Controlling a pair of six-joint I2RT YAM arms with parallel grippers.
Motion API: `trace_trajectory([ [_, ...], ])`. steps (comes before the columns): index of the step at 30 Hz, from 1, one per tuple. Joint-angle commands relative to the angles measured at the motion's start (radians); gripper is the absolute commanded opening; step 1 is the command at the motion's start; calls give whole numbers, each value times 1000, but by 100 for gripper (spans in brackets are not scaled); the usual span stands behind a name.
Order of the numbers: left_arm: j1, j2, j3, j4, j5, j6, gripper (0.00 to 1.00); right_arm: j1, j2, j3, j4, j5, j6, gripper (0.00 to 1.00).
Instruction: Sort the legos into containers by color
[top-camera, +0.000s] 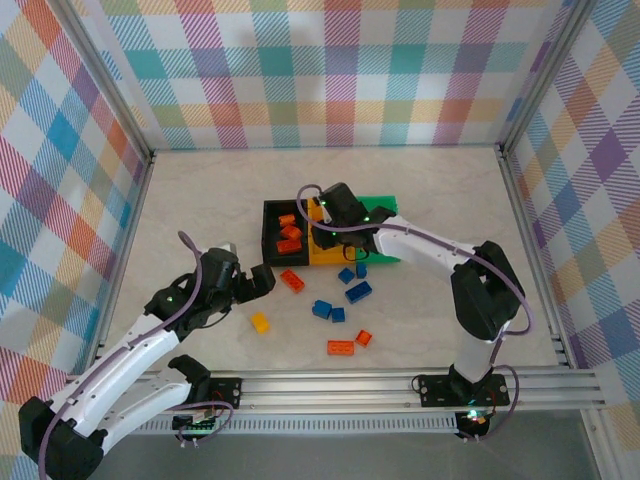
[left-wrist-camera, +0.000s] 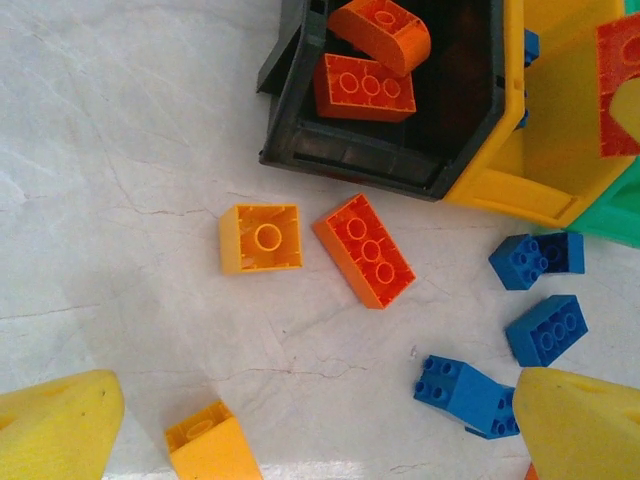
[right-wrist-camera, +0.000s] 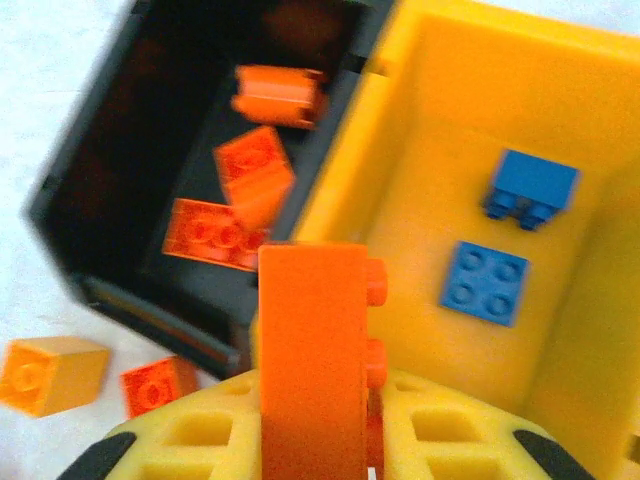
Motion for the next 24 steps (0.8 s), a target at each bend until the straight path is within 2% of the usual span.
trace_trajectory([
  [1, 17, -14, -3, -32, -7, -8, 100, 25, 26, 106, -19, -91, -43, 20],
  [9, 23, -16, 11, -57, 0, -5, 100, 39, 251, 320, -61, -97, -5, 24],
  [12, 24, -20, 19, -72, 1, -3, 100, 38, 302, 401, -84, -65, 6, 31],
  [14, 26, -24, 20, -79, 5, -2, 100, 35, 314, 425, -87, -63, 12, 44],
  [16, 26, -28, 21, -80, 8, -3, 100, 35, 303, 425, -81, -68, 11, 57],
  [18, 26, -30, 23, -80, 12, -4, 100, 35, 272, 405, -73, -71, 10, 65],
  [24, 28, -34, 25, -65, 30, -8, 100, 40, 69, 166, -5, -84, 28, 72],
])
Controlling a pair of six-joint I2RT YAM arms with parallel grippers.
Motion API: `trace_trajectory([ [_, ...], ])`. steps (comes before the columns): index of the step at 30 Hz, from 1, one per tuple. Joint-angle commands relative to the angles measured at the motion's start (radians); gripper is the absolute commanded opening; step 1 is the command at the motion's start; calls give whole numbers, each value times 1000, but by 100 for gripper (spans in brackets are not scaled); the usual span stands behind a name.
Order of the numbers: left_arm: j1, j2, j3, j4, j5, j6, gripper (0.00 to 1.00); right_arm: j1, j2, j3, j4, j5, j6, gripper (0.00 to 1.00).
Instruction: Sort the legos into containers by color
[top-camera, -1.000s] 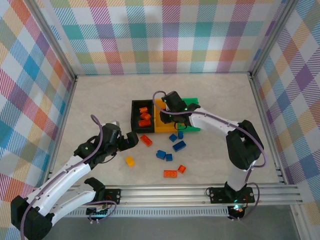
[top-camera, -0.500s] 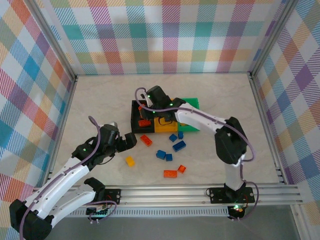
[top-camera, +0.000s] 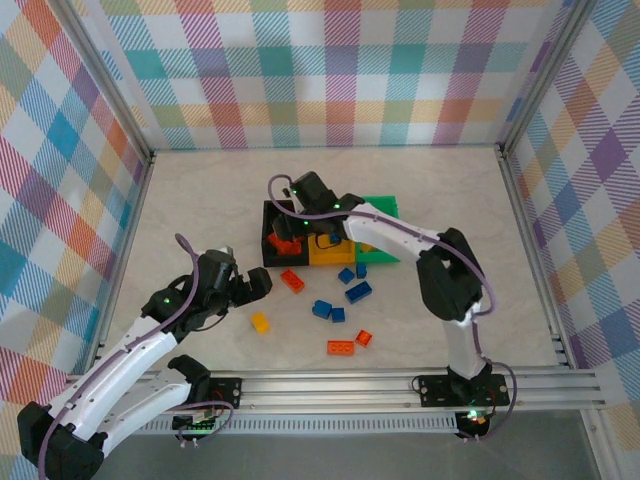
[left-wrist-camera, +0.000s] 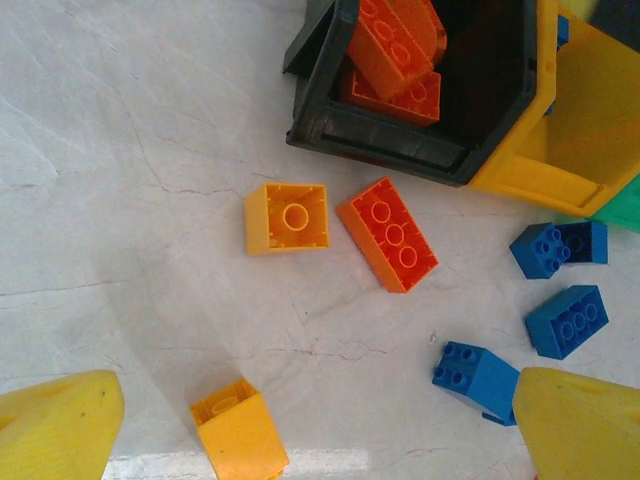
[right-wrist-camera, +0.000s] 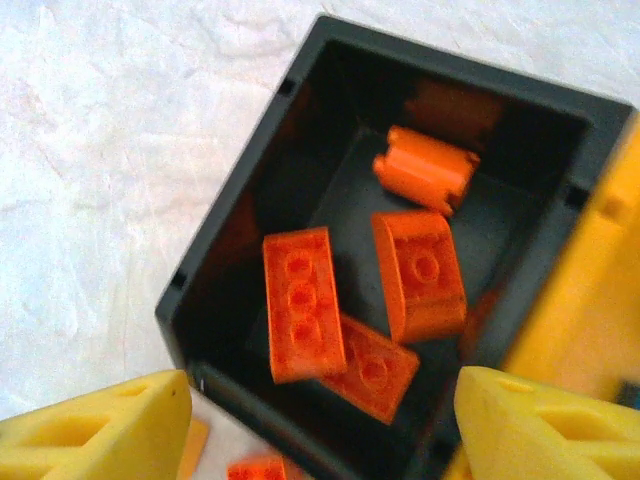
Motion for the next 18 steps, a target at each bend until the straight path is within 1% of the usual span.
trace_trajectory([
  [1, 14, -16, 24, -8, 20, -9, 100, 4, -165, -140, 40, -22, 25, 72],
  [4, 15, -13, 16, 9, 25, -14, 100, 24, -280, -325, 70, -44, 38, 73],
  [6, 15, -10, 9, 20, 28, -18, 100, 45, -328, -424, 74, -65, 33, 74],
  [9, 16, 2, -6, 40, 32, -23, 100, 88, -351, -524, 66, -71, 9, 73],
  [13, 21, 18, -22, 56, 44, -32, 100, 132, -321, -585, 77, -42, -22, 73],
  [18, 24, 23, -33, 56, 47, -31, 100, 181, -255, -569, 60, 47, -60, 73],
])
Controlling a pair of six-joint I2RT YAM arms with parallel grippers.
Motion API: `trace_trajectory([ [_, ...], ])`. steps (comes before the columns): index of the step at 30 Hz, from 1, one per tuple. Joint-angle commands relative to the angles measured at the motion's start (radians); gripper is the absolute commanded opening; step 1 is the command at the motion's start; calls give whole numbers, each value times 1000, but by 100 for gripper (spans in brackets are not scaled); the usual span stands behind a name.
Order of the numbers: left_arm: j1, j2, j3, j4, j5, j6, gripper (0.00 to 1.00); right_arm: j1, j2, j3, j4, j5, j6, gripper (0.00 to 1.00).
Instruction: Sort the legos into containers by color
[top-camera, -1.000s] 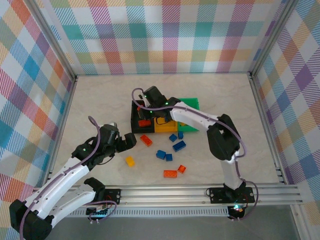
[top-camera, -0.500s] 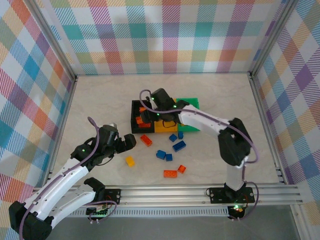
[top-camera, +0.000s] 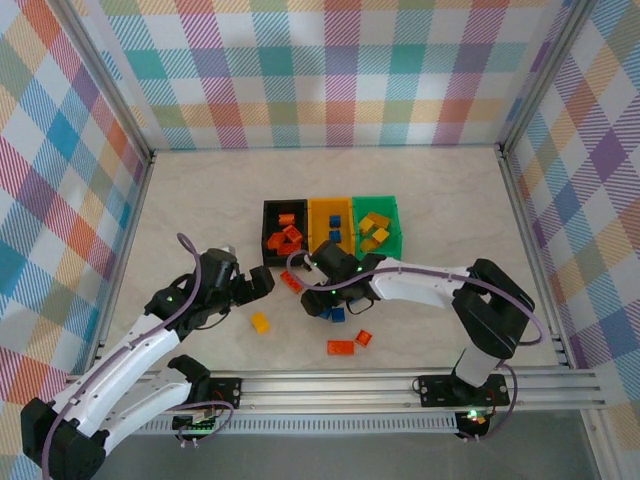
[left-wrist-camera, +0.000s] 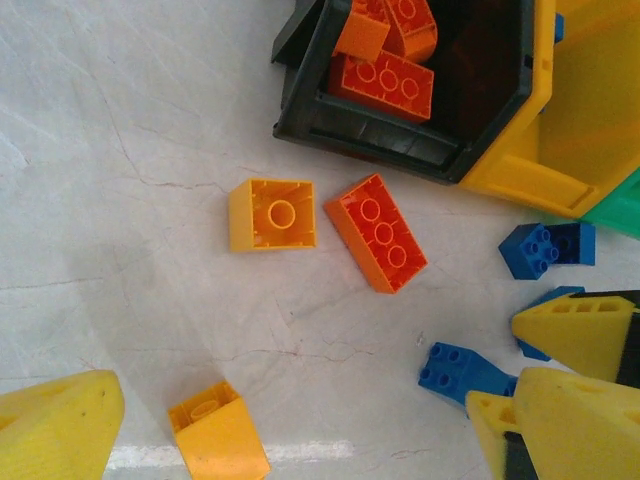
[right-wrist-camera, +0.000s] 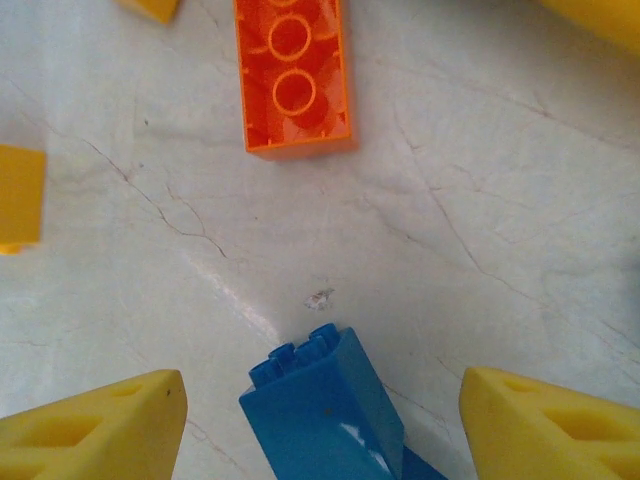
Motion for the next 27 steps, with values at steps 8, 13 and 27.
trace_trajectory([
  [8, 15, 3, -34, 37, 14, -13, 100, 58, 74, 17, -26, 105, -55, 65],
  [13, 17, 4, -32, 38, 12, -12, 100, 59, 79, 23, -9, 106, -57, 45],
  [27, 18, -5, -24, 27, 12, 8, 100, -30, -149, 89, 20, 177, -18, 30],
])
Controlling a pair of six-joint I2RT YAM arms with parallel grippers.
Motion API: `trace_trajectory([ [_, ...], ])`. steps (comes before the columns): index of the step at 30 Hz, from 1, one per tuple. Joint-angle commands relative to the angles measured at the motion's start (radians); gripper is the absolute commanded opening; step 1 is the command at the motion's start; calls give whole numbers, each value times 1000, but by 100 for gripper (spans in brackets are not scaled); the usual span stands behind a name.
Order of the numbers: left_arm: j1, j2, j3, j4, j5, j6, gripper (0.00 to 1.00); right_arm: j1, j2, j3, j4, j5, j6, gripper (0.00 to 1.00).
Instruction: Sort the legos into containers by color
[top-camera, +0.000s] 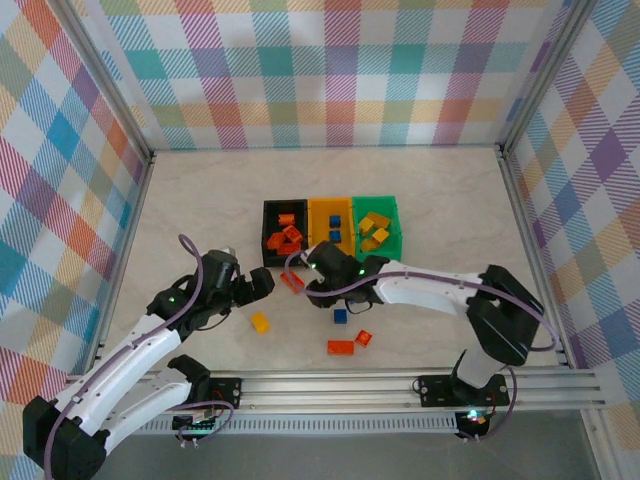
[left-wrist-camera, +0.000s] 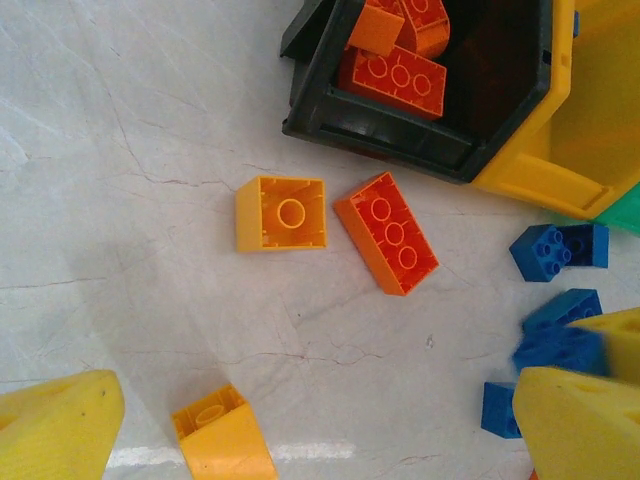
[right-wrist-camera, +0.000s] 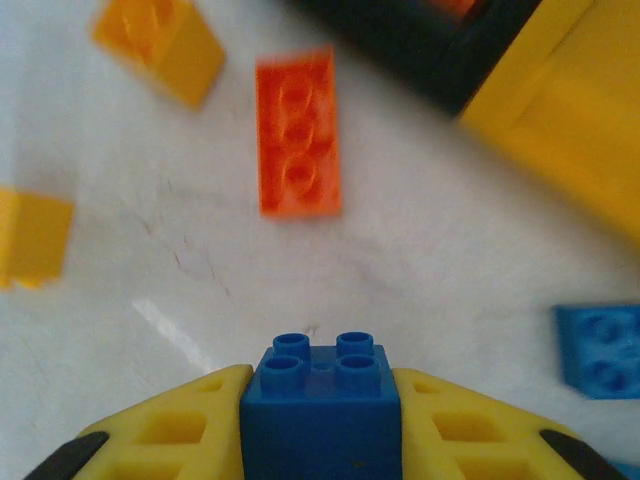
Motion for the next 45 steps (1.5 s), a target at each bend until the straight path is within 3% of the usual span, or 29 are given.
trace_trajectory([
  [1, 13, -9, -2, 4, 13, 11, 100, -64, -45, 82, 10, 60, 20, 30],
  [14, 14, 29, 10, 8, 37, 33, 100, -244, 288, 447, -80, 96, 63, 33],
  [18, 14, 54, 23, 9, 43, 51, 100, -258, 348, 496, -99, 105, 104, 41],
  [22, 14, 77, 40, 17, 54, 66, 100, -263, 355, 499, -90, 103, 128, 60],
  [25, 14, 103, 54, 30, 76, 76, 100, -263, 318, 482, -74, 105, 131, 71],
  [30, -16, 165, 74, 96, 122, 70, 99, -263, 188, 368, -38, 132, 170, 77],
  [39, -351, 547, 191, 234, 11, 41, 89, -263, -157, -38, 49, 149, 254, 81],
  [45, -477, 761, 293, 264, -32, 64, 82, -266, -379, -232, 30, 184, 276, 83],
])
